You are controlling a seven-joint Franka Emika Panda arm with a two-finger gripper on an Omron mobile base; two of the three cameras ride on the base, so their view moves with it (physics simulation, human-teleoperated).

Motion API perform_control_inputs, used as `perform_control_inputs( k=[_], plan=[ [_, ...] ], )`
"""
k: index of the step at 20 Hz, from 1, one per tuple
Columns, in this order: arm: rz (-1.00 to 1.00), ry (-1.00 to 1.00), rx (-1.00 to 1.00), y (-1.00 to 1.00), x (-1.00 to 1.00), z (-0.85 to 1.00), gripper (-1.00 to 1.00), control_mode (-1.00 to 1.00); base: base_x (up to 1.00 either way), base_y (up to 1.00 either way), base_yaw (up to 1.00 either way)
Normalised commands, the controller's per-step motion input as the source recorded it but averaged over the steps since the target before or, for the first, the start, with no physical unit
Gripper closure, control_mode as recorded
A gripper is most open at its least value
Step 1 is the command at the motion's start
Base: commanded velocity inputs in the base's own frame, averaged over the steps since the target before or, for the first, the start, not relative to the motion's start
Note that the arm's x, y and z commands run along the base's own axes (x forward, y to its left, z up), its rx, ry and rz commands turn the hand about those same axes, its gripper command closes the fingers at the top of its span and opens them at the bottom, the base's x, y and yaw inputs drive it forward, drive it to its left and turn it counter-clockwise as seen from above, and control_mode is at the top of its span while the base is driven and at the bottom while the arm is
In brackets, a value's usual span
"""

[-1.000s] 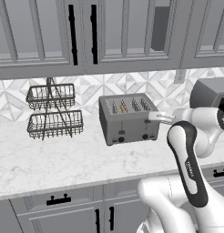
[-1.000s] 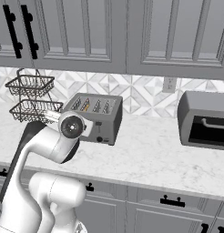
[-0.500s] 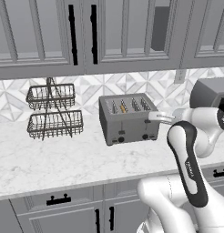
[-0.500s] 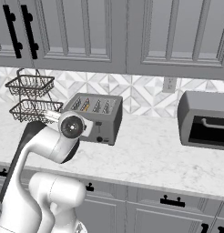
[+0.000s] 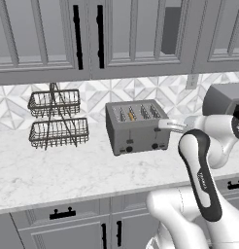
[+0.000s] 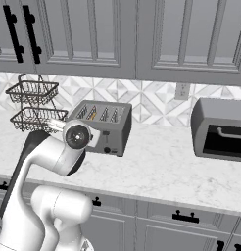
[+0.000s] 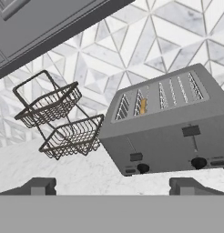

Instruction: Start the toaster. Once the lever pops up, take the bread to the plate on the dining counter.

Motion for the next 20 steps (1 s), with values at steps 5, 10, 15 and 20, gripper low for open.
perform_control_inputs(
  k=[5, 10, 15, 20],
  plan=[
    [0.0, 0.0, 0.0, 0.0, 0.0, 0.0, -1.0, -1.0, 0.0, 0.0, 0.0],
    [0.0, 0.0, 0.0, 0.0, 0.0, 0.0, -1.0, -1.0, 0.0, 0.0, 0.0],
    [0.0, 0.0, 0.0, 0.0, 0.0, 0.0, -1.0, -1.0, 0.0, 0.0, 0.0],
    [0.0, 0.0, 0.0, 0.0, 0.0, 0.0, -1.0, -1.0, 0.0, 0.0, 0.0]
  ],
)
